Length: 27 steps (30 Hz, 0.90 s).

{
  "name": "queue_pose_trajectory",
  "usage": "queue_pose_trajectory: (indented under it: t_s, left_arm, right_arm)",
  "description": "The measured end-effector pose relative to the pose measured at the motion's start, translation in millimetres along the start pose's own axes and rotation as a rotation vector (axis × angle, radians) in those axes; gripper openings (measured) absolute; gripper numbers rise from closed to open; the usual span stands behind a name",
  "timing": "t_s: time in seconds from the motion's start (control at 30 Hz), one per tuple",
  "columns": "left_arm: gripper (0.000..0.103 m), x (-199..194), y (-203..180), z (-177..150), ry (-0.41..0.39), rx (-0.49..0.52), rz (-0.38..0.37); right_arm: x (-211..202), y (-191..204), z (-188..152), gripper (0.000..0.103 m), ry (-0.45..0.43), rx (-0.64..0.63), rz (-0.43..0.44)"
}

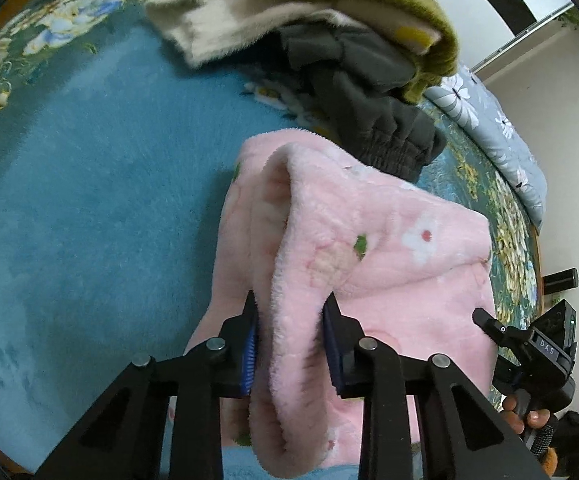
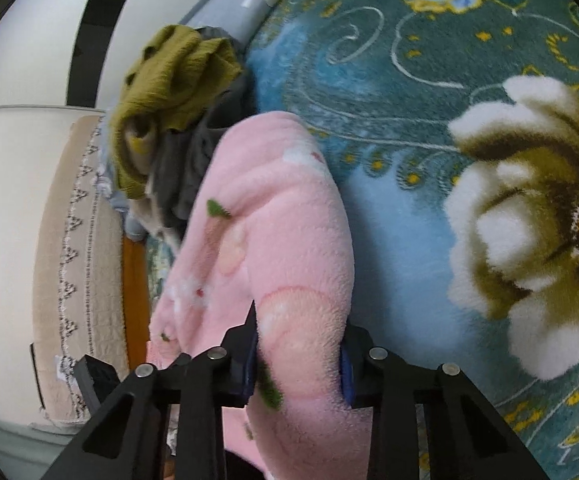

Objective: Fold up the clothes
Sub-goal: 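Grasp the pink blanket with both tools side by side, then lift the pink blanket with both tools and carry it across the bed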

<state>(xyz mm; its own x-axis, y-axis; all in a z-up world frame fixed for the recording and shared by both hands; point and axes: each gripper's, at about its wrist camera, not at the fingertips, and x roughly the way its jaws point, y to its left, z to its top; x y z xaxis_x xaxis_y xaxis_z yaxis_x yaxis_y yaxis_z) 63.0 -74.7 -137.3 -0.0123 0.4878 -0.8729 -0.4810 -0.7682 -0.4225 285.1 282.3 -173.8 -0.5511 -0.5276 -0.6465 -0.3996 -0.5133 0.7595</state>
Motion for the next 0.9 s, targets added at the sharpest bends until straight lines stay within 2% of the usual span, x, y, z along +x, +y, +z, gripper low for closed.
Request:
queue_pose_trajectory:
  t_s: [0.2, 0.33, 0.6, 0.73, 0.9]
  left_arm:
    - [0.028, -24.0, -8.7, -7.1, -0.044, 0.011, -0.023]
    - [0.028, -33.6, -9.6, -13.5, -0.043, 0.003, -0.044]
    - [0.028, -51.4, -9.1, -24.6, -0.066, 0.002, -0.098]
    - [0.028, -66.2, -14.5, -28.4, -0.089, 0.056, -0.108]
    - [0.028, -78.3, -13.5, -27.0, -0.108, 0.059, -0.125]
  right_arm:
    - [-16.1, 24.3, -6.0, 0.033, 0.002, -0.085, 0.008]
    - [-33.1, 37.6, -10.1, 0.033, -0.009, -0.135, 0.007]
    - [-48.7, 49.1, -25.1, 0.033, -0.019, -0.167, -0.016]
    - [-56.1, 53.6, -33.1, 0.033, -0.036, -0.162, -0.007]
    - [-63.9, 65.1, -42.8, 0.033, -0.051, -0.183, -0.006]
